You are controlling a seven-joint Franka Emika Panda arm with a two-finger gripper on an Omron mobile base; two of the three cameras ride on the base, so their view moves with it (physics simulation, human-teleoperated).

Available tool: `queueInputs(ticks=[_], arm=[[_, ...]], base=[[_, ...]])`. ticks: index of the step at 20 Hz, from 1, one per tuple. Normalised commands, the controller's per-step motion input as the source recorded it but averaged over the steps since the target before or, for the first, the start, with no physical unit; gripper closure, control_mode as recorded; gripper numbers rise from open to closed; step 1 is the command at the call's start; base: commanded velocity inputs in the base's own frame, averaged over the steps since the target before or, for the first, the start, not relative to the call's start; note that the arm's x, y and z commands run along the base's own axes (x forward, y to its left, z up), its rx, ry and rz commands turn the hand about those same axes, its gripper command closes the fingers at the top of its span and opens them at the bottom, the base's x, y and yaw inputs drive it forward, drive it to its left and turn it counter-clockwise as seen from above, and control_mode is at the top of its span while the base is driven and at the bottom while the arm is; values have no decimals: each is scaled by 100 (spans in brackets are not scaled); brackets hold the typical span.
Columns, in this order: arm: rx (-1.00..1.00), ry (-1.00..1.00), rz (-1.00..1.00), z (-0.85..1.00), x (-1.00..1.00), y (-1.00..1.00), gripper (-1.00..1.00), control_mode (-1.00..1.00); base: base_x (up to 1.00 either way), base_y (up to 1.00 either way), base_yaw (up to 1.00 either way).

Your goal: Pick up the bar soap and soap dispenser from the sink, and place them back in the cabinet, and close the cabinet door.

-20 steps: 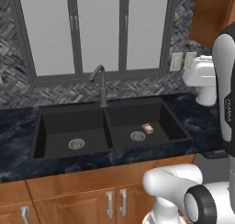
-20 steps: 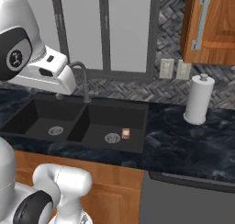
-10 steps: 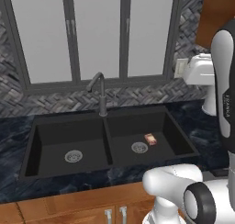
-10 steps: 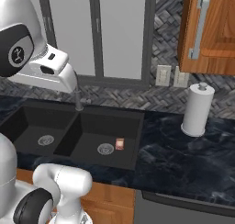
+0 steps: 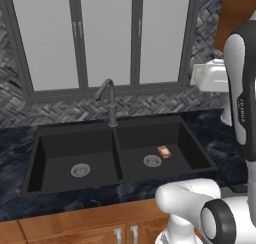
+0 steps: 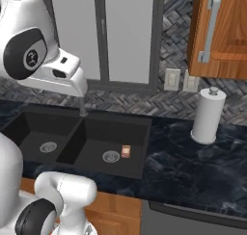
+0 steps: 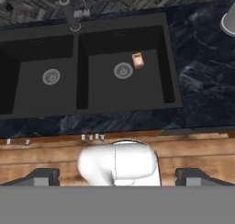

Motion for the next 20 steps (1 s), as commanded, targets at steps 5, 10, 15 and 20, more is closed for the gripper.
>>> queueInputs(ticks=[5,10,15,20], arm=[[0,0,0,-45,74,-26,-100,-100],[0,0,0,-54,71,-15,-100,-100],[-5,0,0,-58,68,-1,-100,-100],[-6,0,0,-53,71,0,-100,-100]], base=[[0,0,0],[0,0,0],[0,0,0],[0,0,0]])
